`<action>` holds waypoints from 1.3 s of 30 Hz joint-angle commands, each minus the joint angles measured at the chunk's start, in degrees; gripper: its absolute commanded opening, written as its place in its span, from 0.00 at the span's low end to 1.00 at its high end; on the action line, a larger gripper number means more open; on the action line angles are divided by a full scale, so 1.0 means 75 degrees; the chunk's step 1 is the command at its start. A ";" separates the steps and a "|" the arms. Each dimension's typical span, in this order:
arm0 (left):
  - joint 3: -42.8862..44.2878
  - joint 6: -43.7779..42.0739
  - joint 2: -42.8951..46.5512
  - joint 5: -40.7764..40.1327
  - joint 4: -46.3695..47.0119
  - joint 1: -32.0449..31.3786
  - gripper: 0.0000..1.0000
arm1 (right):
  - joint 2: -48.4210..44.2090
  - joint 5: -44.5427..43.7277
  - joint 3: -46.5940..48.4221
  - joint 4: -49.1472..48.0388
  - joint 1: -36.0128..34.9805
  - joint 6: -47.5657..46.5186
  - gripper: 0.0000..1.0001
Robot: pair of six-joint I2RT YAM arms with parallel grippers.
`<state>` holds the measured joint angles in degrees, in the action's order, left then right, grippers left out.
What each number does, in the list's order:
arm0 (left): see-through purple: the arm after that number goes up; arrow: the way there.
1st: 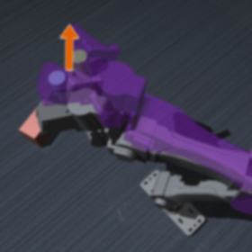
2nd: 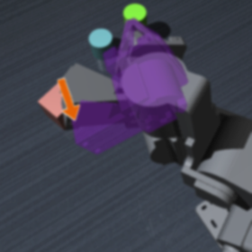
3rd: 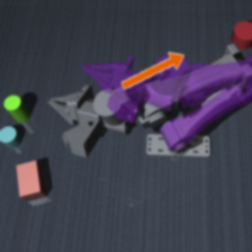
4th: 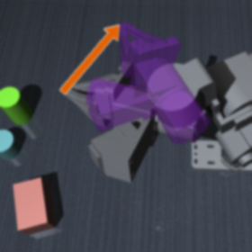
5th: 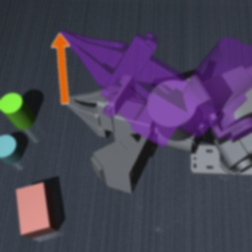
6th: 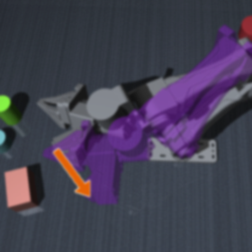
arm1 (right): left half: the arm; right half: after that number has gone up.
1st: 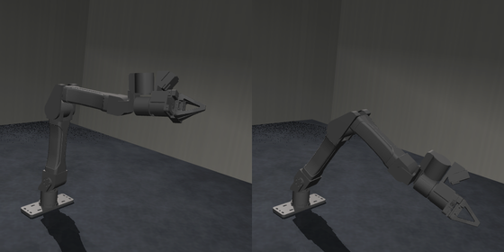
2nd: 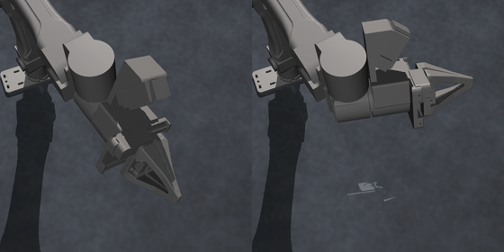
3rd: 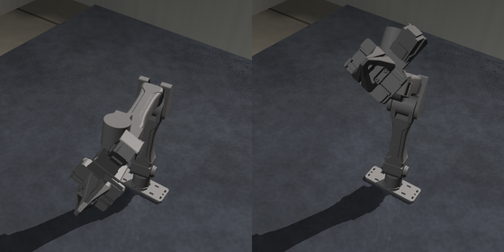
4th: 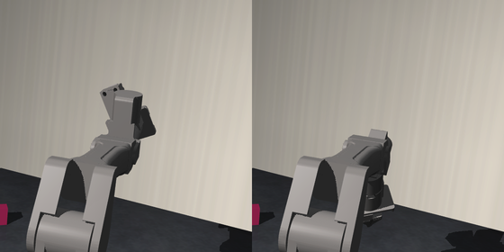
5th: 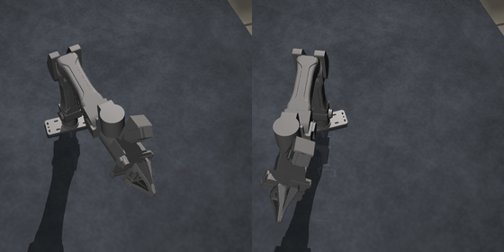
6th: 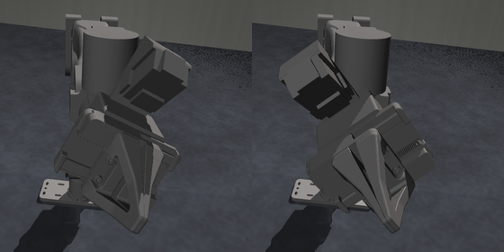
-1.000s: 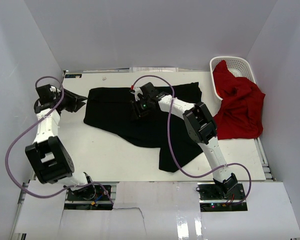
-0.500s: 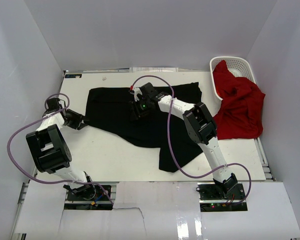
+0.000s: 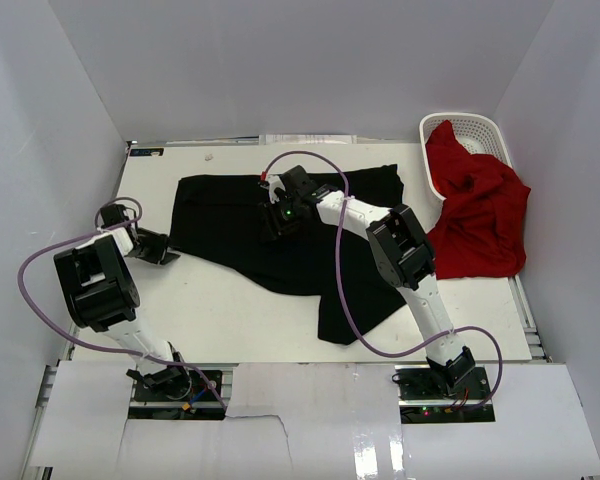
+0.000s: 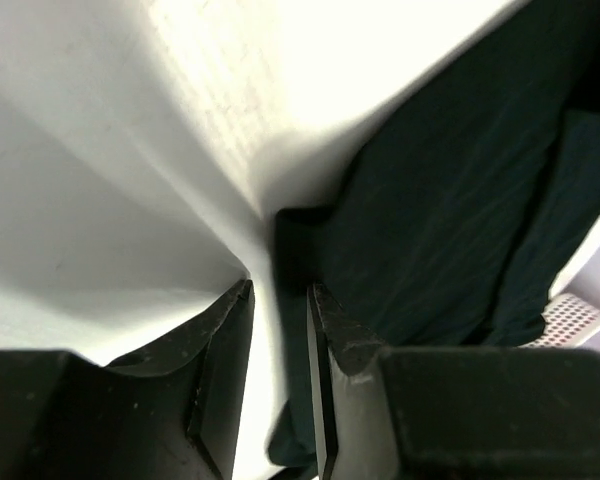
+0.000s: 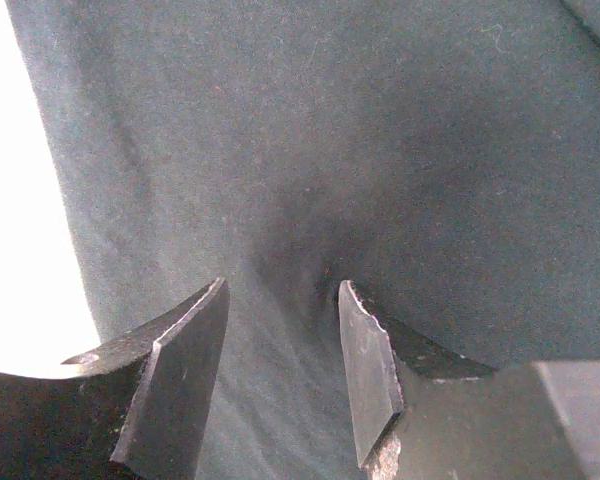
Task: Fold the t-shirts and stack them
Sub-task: Fold the flattened tshirt in 1/3 of the way
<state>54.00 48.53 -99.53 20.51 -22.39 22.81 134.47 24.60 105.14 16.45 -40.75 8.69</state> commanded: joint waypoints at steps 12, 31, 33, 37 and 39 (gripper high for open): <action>0.0159 0.0631 -0.0863 -0.0016 0.1064 0.0029 0.21 | -0.0024 -0.0444 -0.0366 0.0713 -0.0004 -0.0162 0.50; 0.1225 0.1368 0.0696 0.0909 -0.0073 -0.0392 0.00 | 0.0070 -0.0467 -0.0589 0.0667 -0.0016 -0.0174 0.46; 0.1459 0.1543 0.0474 0.1026 -0.0073 -0.0451 0.00 | 0.0070 -0.0491 -0.0613 0.0690 -0.0016 -0.0186 0.46; 0.2231 0.1731 -0.0111 0.1027 -0.0003 -0.0720 0.00 | 0.0058 -0.0491 -0.0659 0.0701 -0.0016 -0.0197 0.46; 0.2455 0.1825 -0.0532 0.0957 0.0125 -0.0895 0.00 | 0.0058 -0.0479 -0.0660 0.0690 -0.0016 -0.0197 0.46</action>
<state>69.41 60.01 -100.44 27.46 -22.17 17.63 133.75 23.75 103.20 15.16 -40.73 8.51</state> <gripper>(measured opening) 0.022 0.459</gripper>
